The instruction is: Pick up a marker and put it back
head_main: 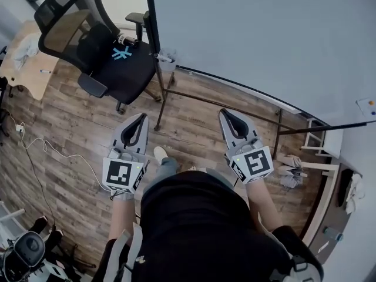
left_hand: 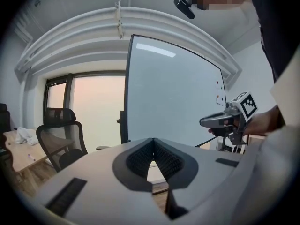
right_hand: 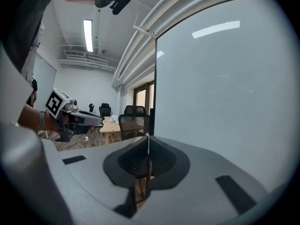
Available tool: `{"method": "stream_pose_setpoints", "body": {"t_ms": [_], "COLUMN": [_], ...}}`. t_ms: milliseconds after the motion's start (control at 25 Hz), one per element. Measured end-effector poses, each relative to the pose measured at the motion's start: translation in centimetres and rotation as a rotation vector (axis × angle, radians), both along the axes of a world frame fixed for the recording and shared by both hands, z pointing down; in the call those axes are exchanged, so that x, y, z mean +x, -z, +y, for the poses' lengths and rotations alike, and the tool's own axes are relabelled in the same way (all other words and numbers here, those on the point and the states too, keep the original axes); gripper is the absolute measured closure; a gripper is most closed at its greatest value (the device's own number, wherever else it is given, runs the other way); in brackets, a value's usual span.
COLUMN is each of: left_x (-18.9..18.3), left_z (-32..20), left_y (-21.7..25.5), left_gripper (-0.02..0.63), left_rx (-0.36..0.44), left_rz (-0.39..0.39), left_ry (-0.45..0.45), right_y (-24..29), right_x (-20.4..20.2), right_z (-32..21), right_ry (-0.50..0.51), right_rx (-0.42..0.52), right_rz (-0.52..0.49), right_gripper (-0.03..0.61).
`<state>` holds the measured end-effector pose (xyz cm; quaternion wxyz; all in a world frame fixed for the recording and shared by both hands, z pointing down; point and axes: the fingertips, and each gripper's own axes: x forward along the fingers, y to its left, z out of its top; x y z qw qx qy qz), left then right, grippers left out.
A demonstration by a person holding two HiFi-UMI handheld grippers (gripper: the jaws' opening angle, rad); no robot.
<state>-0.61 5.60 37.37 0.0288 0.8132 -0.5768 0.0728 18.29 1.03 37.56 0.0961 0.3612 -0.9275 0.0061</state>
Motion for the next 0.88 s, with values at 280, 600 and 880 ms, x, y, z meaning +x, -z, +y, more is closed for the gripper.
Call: {"method": "stream_pose_setpoints", "body": {"t_ms": [280, 600, 880], "left_x": [-8.1, -12.5, -14.1], "left_z": [-1.6, -1.3, -0.8], "left_y": [-0.8, -1.2, -2.4], "left_gripper": [0.608, 0.608, 0.607], "left_rx": [-0.001, -0.006, -0.037], "left_rz": [0.080, 0.104, 0.100], "left_ry": [-0.013, -0.014, 0.036], "right_y": [-0.5, -1.5, -2.8], "right_x": [-8.1, -14.5, -17.4], "right_z": [-2.7, -3.7, -5.9], "right_ry": [-0.021, 0.011, 0.069], "right_rx": [-0.008, -0.020, -0.007], "right_rz": [0.041, 0.103, 0.182], "right_gripper": [0.563, 0.561, 0.558]}}
